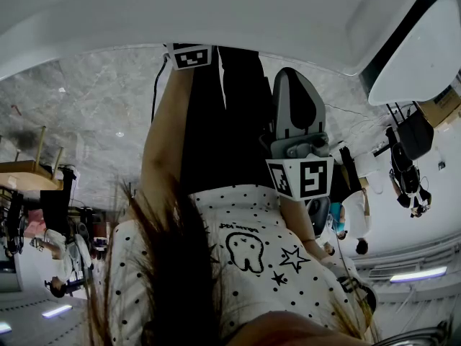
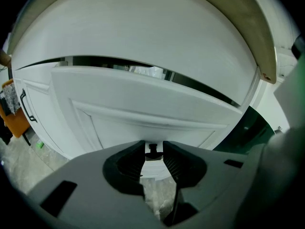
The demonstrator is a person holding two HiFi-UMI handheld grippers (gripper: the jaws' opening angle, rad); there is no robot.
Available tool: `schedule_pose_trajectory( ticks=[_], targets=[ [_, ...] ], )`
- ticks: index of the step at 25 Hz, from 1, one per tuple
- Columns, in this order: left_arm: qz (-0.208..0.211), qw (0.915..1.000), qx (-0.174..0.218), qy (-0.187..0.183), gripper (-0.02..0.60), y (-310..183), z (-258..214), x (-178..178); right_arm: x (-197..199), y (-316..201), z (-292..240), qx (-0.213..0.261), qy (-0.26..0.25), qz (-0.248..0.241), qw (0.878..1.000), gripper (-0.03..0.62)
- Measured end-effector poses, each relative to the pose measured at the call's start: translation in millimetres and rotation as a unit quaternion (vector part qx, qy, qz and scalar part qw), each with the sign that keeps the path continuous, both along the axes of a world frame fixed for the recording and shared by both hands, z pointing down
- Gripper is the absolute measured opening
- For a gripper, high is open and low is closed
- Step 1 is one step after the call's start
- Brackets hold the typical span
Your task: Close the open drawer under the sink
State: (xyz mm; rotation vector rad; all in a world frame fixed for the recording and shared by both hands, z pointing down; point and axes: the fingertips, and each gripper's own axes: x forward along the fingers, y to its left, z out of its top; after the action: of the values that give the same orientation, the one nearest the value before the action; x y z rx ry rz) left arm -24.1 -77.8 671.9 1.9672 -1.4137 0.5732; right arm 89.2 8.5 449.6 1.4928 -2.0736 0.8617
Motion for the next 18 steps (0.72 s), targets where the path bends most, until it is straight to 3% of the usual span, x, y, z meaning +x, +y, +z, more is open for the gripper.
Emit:
schedule_pose_trajectory(
  ticks=[18],
  targets=[
    [-0.004,1.0,-0.001,0.006,0.12,-4.7,3.7,-11.0,-6.7,-4.7,3.9,-0.003,0.0,0.0,1.0,0.014]
  ],
)
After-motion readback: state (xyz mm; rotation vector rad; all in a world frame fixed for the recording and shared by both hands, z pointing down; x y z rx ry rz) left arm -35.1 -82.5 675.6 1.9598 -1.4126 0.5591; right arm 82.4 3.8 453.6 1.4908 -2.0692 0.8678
